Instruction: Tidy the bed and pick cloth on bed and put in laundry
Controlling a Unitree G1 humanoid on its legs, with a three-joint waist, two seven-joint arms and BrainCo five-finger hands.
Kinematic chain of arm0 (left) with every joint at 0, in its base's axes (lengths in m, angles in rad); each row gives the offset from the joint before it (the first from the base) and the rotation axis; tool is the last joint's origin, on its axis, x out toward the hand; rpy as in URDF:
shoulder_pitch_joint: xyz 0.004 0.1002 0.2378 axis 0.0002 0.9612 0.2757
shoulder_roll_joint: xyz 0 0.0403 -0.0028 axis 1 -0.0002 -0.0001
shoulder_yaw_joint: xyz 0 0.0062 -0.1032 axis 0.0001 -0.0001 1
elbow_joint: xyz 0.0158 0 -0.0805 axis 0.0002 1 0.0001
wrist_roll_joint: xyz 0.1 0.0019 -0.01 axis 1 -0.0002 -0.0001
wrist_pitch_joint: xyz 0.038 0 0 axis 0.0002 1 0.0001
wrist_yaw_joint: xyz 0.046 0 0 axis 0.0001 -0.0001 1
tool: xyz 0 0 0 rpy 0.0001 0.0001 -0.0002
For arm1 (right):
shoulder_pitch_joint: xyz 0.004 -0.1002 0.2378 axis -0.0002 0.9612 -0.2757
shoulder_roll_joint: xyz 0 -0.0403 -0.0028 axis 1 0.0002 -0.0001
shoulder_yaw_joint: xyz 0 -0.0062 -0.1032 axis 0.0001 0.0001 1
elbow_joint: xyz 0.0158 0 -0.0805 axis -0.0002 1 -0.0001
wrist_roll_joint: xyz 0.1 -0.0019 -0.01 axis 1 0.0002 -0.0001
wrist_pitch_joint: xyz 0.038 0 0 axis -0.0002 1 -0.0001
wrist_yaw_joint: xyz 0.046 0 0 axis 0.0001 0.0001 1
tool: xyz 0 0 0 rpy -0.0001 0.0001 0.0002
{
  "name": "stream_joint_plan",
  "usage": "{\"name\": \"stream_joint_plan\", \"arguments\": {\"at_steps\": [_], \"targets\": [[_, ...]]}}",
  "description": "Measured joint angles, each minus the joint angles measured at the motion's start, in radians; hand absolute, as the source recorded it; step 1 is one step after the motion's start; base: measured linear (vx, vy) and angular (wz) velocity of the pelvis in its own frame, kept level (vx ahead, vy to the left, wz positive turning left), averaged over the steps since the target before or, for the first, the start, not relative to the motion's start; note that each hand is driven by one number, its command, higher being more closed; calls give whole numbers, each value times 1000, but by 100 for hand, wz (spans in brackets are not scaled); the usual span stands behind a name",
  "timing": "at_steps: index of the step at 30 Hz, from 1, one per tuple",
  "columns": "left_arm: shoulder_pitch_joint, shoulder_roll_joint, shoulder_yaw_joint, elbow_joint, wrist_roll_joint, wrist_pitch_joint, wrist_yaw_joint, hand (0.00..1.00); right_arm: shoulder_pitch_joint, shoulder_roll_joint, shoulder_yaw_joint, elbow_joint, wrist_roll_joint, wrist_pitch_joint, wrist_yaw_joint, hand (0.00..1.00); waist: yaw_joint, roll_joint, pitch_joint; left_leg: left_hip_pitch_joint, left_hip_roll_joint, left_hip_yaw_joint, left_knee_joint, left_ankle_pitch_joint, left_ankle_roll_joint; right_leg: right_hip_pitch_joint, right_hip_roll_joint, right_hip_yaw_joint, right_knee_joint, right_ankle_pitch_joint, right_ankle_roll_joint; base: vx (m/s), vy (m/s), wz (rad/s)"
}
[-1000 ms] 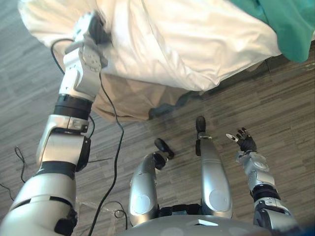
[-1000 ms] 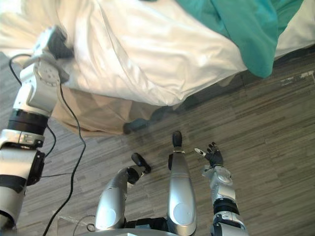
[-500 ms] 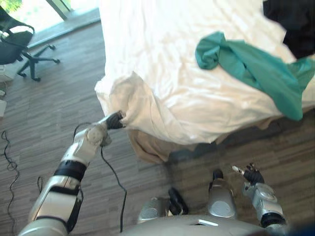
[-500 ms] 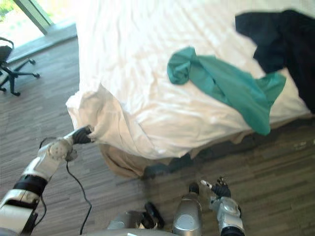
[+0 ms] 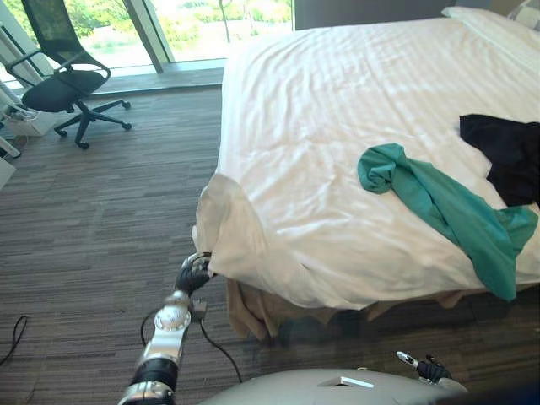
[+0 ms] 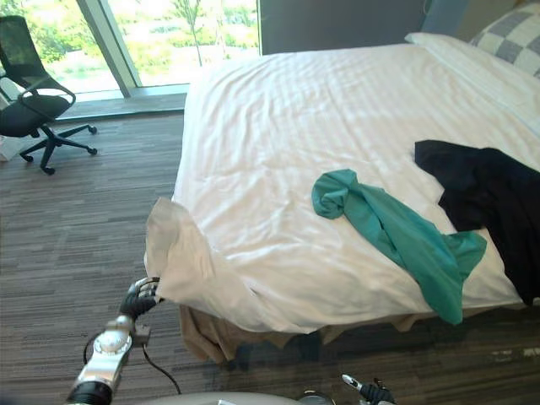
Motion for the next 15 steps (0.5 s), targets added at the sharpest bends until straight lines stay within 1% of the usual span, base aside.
{"name": "stream_joint_plan", "arguments": {"at_steps": [1,2,3,4,5,6,7,8,9,10,11,12,13,15], "targets": [[38,-28,62,41,-42,32,14,0,5,16,-30,0,0,-1,7,0,2,-3,-5,6,1,0,2,0,0,12,0,-12,0,0,0,81,-5,15],[60,-38,93,60,-72,45,24,0,10,24,-42,0,0,-1,9,0,5,-6,-12,6,2,-1,6,0,0,15,0,-18,0,0,0,117,-19,19],[93,-55,157,98,-147,70,42,0,24,41,-65,0,0,-2,12,0,22,-11,-17,11,5,-1,24,0,0,27,-2,-19,1,3,4,83,-19,13],[123,-66,221,124,-190,89,50,0,39,57,-89,1,0,-2,15,0,39,-18,-21,11,10,-2,59,0,0,38,-5,-19,1,13,7,99,-34,11],[136,-71,253,133,-206,100,52,0,41,65,-100,1,0,-2,15,0,49,-21,-21,3,14,-3,92,0,0,46,-10,-22,1,21,4,45,-32,14],[156,-80,324,141,-229,117,62,0,33,81,-115,0,1,-2,14,0,62,-47,-11,-40,19,-4,179,-11,3,69,-32,-29,5,33,6,44,-33,33],[177,-99,380,141,-229,131,65,0,33,90,-123,-3,18,-2,10,0,68,-39,-18,-25,9,0,52,1,20,74,-41,-48,13,36,11,18,-14,45],[181,-112,397,140,-227,136,65,0,33,84,-130,-2,23,-2,8,0,64,-21,-21,-28,20,-4,1,46,21,73,-32,-59,18,36,12,21,23,34],[191,-133,433,134,-210,151,59,0,24,77,-139,0,42,1,1,0,78,-11,-22,-4,9,-3,-42,40,11,69,-33,-63,17,37,15,23,56,10],[202,-145,468,134,-186,167,58,0,7,96,-140,-3,63,2,-3,0,87,-14,-20,3,2,1,-68,40,12,60,-36,-66,21,38,17,29,63,-6],[207,-148,484,135,-168,178,56,0,-1,109,-140,-1,70,3,-7,0,87,-19,-21,5,-1,1,-74,40,12,57,-39,-66,22,40,18,-7,44,-6],[208,-149,502,134,-121,182,45,0,-10,137,-140,-1,91,8,-17,0,85,-29,-17,5,-7,2,-74,41,13,58,-45,-65,21,40,18,-37,3,-4],[207,-150,506,132,-80,181,36,0,-9,161,-140,0,112,16,-21,0,86,-46,-15,7,-10,4,-74,43,17,58,-47,-65,20,40,18,-40,-18,-5],[201,-160,505,124,-45,179,29,0,-8,179,-142,0,141,26,-41,0,86,-61,-12,14,-10,10,-77,43,17,59,-47,-65,21,40,18,-47,-48,-16]]}}
